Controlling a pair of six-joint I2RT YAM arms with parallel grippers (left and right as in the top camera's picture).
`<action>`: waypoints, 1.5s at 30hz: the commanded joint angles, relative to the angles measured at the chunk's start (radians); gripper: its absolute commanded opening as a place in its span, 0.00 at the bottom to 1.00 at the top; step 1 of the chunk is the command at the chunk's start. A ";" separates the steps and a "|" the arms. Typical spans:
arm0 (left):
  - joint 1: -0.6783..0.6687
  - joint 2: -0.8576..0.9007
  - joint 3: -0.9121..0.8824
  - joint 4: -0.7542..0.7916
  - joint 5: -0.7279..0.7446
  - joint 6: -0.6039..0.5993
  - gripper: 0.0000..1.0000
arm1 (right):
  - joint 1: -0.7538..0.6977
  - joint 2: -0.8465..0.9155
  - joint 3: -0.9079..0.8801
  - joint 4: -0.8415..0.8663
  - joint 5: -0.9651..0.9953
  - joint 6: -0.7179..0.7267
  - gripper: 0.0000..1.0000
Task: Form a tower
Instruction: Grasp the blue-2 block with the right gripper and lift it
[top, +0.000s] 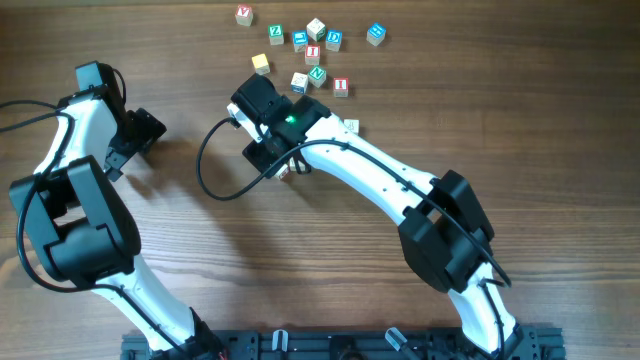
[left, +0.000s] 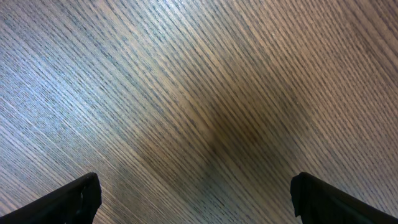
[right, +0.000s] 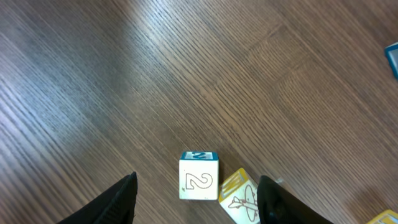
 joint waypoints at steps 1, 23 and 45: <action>0.003 0.001 -0.005 0.000 -0.009 -0.002 1.00 | 0.007 0.034 -0.001 0.007 0.018 -0.020 0.62; 0.003 0.001 -0.005 0.000 -0.009 -0.002 1.00 | 0.010 0.047 -0.117 0.117 -0.051 -0.054 0.46; 0.003 0.001 -0.005 0.000 -0.009 -0.002 1.00 | 0.013 0.092 -0.117 0.119 -0.009 -0.029 0.57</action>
